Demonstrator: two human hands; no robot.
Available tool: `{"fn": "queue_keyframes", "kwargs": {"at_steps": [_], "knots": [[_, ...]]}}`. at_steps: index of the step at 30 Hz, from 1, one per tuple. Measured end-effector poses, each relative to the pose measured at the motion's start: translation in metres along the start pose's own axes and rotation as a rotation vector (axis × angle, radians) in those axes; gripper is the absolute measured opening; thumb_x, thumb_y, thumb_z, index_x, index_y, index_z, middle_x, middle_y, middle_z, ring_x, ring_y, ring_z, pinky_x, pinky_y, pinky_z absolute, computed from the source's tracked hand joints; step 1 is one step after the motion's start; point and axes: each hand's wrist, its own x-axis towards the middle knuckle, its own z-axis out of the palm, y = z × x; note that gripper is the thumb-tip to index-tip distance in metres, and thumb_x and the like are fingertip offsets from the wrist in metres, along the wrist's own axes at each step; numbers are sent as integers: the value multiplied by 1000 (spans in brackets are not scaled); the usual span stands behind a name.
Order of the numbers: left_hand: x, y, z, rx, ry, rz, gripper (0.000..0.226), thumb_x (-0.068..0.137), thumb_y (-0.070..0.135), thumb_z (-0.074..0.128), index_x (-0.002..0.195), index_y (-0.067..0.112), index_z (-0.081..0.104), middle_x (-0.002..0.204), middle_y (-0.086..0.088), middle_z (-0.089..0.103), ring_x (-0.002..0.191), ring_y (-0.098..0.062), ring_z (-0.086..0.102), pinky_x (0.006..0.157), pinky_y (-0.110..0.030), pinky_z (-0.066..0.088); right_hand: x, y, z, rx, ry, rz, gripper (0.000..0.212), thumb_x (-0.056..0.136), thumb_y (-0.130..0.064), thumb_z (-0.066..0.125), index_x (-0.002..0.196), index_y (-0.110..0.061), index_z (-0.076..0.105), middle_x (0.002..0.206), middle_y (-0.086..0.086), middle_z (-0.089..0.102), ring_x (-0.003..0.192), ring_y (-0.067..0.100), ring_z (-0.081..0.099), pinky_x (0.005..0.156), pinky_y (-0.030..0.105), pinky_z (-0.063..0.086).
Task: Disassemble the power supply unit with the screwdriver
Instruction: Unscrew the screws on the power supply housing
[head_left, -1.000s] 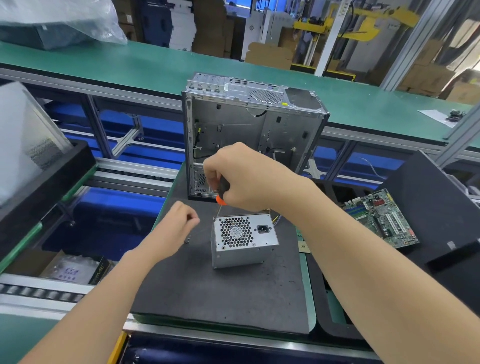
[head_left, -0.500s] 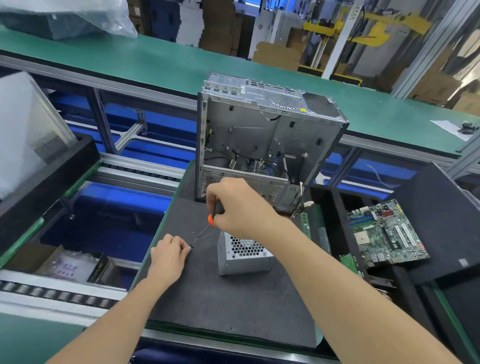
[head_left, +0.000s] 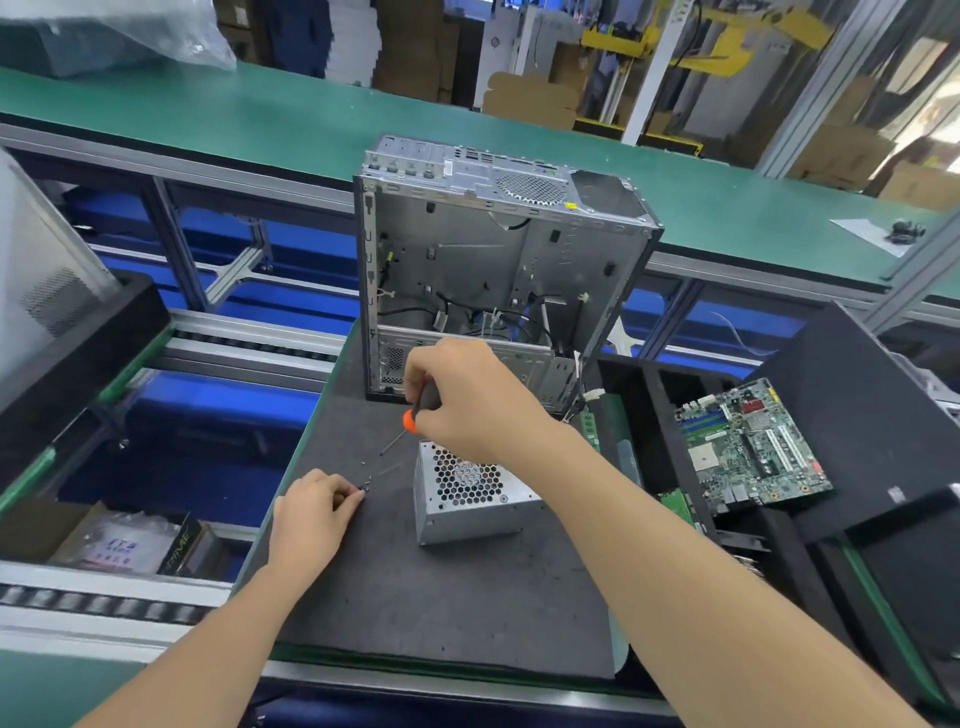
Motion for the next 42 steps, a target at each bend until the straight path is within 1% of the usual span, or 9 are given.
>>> {"fn": "queue_keyframes", "kwargs": {"at_steps": [6,10,15,19,22,26,33,38,42], "knots": [[4,19,-10,-67,105,-32,21,103,27,64,104,14,81,92,-3,71,86,-23,63,83,-39,50,-14,12,-22,-13,56,-31,15,80,-11,74,86,-20,63,73,-8,65,89,13,51,82,40,51],[5,79,-32,-297,187,156,16,101,14,65,109,18,78,100,3,74,94,-16,65,90,-33,50,-25,23,-46,-33,112,-8,13,80,-16,76,84,-21,64,75,-10,65,85,12,57,75,36,53],[-2,144,-56,-585,-185,442,33,102,6,63,121,30,74,113,22,75,111,2,68,92,-7,47,-42,38,-74,-134,133,-4,8,83,-24,71,85,-16,68,84,-6,68,85,16,61,76,36,54],[-4,164,-55,-508,-357,496,29,107,17,59,114,40,74,117,22,74,116,-1,67,95,-23,54,-55,43,-82,-187,77,-2,8,82,-24,70,82,-16,68,83,-8,63,88,18,57,75,38,54],[-8,164,-47,-503,-395,489,30,105,12,60,113,37,76,109,17,76,103,-3,68,86,-23,55,-61,45,-78,-180,11,5,6,82,-22,69,80,-17,67,80,-9,61,81,15,56,66,32,52],[-13,159,-38,-551,-423,448,43,101,5,65,94,45,78,104,15,80,104,-8,74,95,-28,57,-64,46,-74,-172,-35,7,7,83,-24,69,82,-18,65,83,-12,55,85,15,57,67,35,53],[-11,157,-35,-582,-436,440,29,98,8,72,96,35,81,100,13,80,100,-10,75,90,-21,56,-63,47,-79,-172,-47,25,16,83,-22,69,73,-25,57,83,-12,57,76,4,51,55,25,41],[-10,158,-30,-589,-431,428,29,95,6,75,93,35,82,96,16,80,96,-6,75,86,-14,53,-62,45,-76,-178,-53,31,10,82,-23,70,77,-21,61,84,-8,58,78,14,59,58,31,50],[-10,158,-31,-599,-437,435,29,96,6,74,93,34,81,98,13,80,97,-8,76,88,-17,55,-62,45,-77,-172,-50,23,9,82,-23,69,79,-20,62,84,-10,56,78,13,58,55,28,44]]}}
